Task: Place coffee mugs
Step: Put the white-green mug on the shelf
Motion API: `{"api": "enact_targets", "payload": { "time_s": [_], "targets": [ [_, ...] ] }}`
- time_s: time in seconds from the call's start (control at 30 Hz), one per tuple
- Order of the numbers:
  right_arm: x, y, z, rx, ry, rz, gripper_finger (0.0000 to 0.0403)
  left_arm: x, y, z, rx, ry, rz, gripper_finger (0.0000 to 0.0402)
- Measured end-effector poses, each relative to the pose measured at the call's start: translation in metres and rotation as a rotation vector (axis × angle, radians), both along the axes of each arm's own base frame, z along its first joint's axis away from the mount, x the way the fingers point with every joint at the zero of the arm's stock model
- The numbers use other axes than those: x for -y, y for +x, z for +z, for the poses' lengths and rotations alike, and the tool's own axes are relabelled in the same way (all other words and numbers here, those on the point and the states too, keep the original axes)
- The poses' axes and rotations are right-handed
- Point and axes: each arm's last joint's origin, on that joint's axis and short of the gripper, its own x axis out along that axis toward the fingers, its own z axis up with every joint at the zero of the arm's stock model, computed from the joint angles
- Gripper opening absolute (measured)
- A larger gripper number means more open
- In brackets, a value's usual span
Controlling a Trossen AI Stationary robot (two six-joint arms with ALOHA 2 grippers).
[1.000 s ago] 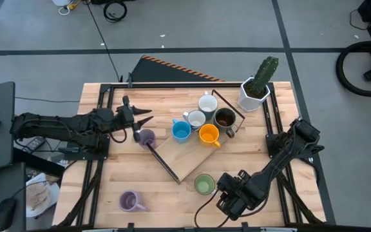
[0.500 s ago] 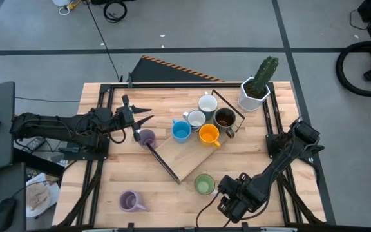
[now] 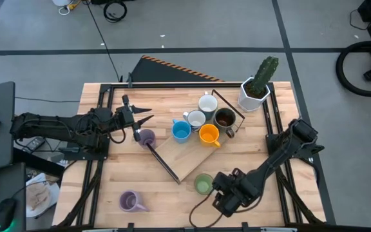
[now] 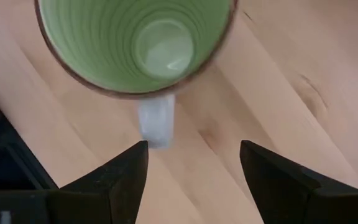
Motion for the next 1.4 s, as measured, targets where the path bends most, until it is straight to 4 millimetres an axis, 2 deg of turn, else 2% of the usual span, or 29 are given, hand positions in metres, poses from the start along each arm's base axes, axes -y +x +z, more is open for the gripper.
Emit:
{"api": "enact_targets", "payload": {
  "time_s": [0.43, 0.6, 0.83, 1.03, 1.4],
  "targets": [
    [0.012, 0.023, -0.001, 0.022, 0.082, 0.057, 0.0252, 0.0, 0.0, 0.0, -0.001, -0.01, 0.001, 0.0119],
    [0.012, 0.037, -0.018, 0.021, 0.095, 0.077, 0.024, 0.0, 0.0, -0.001, -0.011, -0.009, 0.001, 0.0119],
    [0.011, 0.041, -0.035, -0.024, 0.092, 0.049, 0.0217, 0.0, 0.0, -0.001, -0.018, 0.007, -0.001, 0.0119],
    [0.012, 0.042, -0.038, -0.038, 0.088, 0.049, 0.0181, 0.0, 0.0, -0.001, -0.018, 0.007, -0.001, 0.0119],
    [0.017, 0.044, -0.038, -0.06, 0.101, 0.061, 0.0075, 0.0, 0.0, -0.003, -0.038, 0.011, -0.02, 0.0119]
  ]
}}
